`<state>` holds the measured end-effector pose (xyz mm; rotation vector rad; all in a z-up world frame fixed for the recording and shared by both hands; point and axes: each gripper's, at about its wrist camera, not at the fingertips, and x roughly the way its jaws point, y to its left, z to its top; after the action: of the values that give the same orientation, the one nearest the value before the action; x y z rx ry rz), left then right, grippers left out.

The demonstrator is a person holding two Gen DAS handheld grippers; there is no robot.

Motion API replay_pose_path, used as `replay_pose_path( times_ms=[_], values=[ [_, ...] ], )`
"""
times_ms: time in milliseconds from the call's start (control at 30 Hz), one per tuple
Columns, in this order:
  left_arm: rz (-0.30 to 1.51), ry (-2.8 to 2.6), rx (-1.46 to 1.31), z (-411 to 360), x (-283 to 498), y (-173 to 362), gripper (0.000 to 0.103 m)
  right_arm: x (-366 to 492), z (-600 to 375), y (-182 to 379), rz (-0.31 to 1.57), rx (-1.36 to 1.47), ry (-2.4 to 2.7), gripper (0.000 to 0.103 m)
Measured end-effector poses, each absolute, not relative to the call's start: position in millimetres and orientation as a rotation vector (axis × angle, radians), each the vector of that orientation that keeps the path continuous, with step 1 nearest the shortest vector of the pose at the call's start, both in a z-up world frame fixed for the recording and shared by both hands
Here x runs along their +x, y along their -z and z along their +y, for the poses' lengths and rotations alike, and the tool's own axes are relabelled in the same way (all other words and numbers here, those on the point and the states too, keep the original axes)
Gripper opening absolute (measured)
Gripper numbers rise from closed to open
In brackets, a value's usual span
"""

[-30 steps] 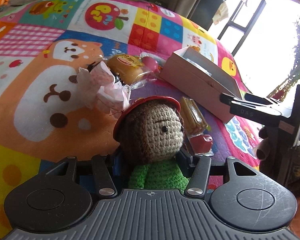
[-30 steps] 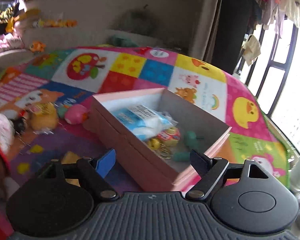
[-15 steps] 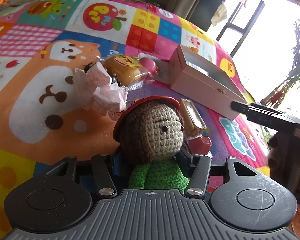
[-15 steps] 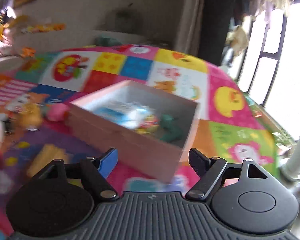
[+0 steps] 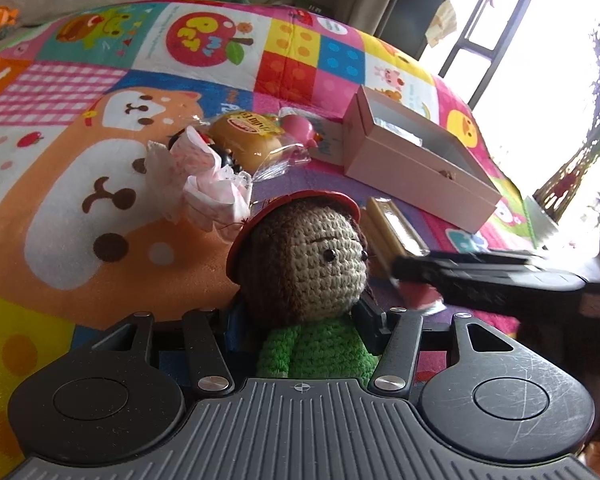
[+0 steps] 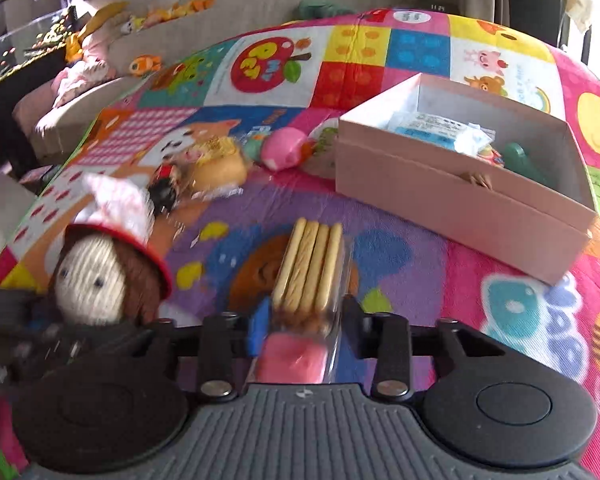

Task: Organize objects
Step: 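Grasp the biscuit-stick pack with the right gripper while left holds the doll, then lower the crocheted doll into the pink box with left gripper while right holds biscuit pack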

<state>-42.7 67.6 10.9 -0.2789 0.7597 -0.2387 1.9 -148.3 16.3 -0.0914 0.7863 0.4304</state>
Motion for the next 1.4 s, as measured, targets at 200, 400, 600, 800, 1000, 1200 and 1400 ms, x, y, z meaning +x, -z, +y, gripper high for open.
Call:
replay_pose_path(
  times_ms=[200, 400, 600, 800, 1000, 1200, 1400],
  values=[
    [0.762, 0.227, -0.264, 62, -46, -12, 0.059, -29, -190, -17, 0.773, -0.092, -0.355, 0.036],
    [0.772, 0.251, -0.238, 54, -52, -14, 0.058, -45, -224, -17, 0.782, -0.048, -0.283, 0.036],
    [0.785, 0.329, -0.182, 37, -61, -14, 0.058, -64, -222, -20, 0.773, -0.088, -0.354, 0.038],
    [0.789, 0.338, -0.179, 29, -63, -12, 0.059, -49, -209, -15, 0.71, -0.118, -0.346, 0.058],
    [0.775, 0.34, -0.182, 30, -64, -10, 0.059, -39, -195, -16, 0.72, -0.144, -0.386, 0.033],
    [0.771, 0.355, -0.228, 27, -48, -25, 0.057, -66, -233, -42, 0.68, 0.034, -0.454, 0.031],
    [0.6, 0.546, -0.166, -25, 30, -111, 0.057, -74, -271, -64, 0.564, 0.115, -0.398, 0.031]
  ],
)
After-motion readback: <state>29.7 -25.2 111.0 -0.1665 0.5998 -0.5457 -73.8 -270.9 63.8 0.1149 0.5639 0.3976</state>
